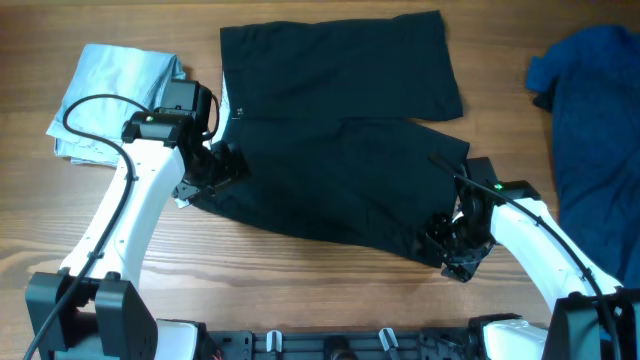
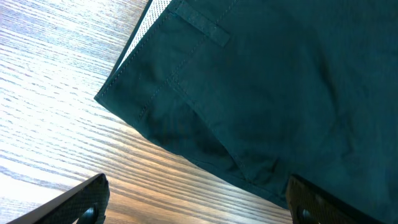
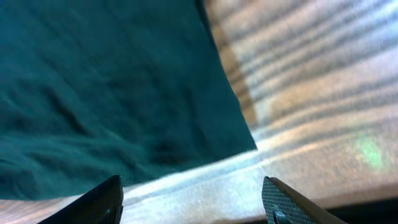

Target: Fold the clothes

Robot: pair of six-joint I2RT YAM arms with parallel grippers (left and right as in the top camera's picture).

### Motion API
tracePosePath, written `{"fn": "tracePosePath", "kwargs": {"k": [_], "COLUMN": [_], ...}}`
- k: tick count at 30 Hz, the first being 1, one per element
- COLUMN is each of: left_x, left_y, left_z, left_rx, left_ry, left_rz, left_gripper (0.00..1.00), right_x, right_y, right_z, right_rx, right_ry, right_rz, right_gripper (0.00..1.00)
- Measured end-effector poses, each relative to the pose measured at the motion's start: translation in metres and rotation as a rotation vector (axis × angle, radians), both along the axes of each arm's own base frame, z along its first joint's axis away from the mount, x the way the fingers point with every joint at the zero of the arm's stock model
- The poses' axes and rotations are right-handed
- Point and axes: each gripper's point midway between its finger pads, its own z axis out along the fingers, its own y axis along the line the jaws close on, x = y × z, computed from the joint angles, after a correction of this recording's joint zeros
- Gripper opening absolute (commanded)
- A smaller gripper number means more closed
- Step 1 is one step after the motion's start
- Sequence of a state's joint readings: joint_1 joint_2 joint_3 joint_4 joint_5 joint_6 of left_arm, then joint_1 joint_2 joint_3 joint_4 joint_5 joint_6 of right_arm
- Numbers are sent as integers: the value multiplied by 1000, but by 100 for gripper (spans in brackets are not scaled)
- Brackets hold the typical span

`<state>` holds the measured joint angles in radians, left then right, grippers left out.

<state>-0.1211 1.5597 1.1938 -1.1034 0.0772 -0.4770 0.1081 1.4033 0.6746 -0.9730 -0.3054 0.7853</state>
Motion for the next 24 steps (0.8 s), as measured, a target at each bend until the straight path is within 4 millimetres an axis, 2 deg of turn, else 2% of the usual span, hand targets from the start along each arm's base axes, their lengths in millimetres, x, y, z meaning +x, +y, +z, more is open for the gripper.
{"fn": "tracePosePath", "kwargs": {"k": [3, 8, 10, 20, 24], "left_x": [-1, -1, -1, -1, -1], "left_y": [0, 0, 0, 0, 0], "left_z": [0, 0, 0, 0, 0], "left_rx": [0, 0, 0, 0, 0], "left_ry": [2, 2, 2, 3, 2], "left_rz": [0, 0, 0, 0, 0], "left_gripper": [91, 91, 91, 91, 91], "right_x": [4, -15, -17, 1, 3], "right_y": [0, -2, -3, -7, -7], "right_z": [-5, -14, -17, -25, -25], "right_rx": [-1, -13, -23, -55, -58], "right_ry": [-19, 46, 48, -27, -31], "right_rz": [-23, -56, -65, -117, -134], "right_gripper": [73, 73, 74, 73, 66]}}
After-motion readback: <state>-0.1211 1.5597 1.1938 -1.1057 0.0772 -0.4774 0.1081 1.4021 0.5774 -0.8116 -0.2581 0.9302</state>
